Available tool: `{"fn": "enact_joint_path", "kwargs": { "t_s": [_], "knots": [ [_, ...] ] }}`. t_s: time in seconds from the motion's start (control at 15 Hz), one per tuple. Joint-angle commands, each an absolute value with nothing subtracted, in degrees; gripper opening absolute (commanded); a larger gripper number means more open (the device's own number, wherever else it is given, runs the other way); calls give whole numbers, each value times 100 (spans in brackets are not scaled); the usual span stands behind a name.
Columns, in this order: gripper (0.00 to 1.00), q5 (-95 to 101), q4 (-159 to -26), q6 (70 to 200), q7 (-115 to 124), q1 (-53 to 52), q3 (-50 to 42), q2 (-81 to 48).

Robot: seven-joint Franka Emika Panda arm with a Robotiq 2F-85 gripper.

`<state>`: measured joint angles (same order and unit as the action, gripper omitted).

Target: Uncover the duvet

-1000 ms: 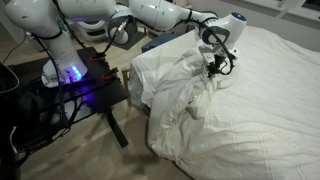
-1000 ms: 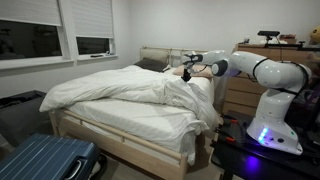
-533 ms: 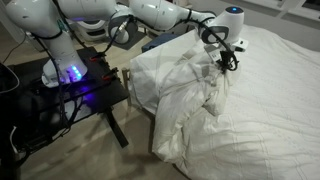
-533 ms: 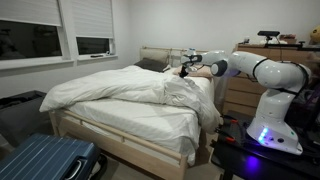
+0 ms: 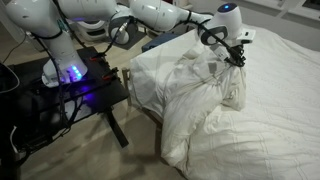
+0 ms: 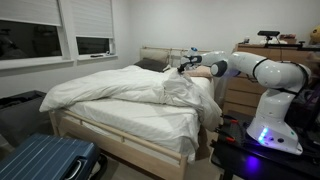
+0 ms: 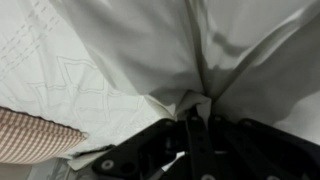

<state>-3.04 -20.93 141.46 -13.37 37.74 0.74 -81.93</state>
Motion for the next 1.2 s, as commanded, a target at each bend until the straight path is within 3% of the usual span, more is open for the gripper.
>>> {"fn": "enact_joint_path", "kwargs": {
  "t_s": [0.0,0.4,0.47,0.53,0.67,1.13],
  "knots": [
    [1,-460,-2097,15196,-1664,3760,284,-8232],
    [1,-603,-2109,16662,-2681,3833,1029,-8464],
    [29,-661,-2117,16895,-2763,3846,1204,-8497],
    [31,-715,-2160,17102,-2727,3866,1398,-8520],
    [45,-792,-2096,17078,-2187,3853,1409,-8534],
    [97,-552,-2390,14809,-97,3705,104,-7981]
  ]
}}
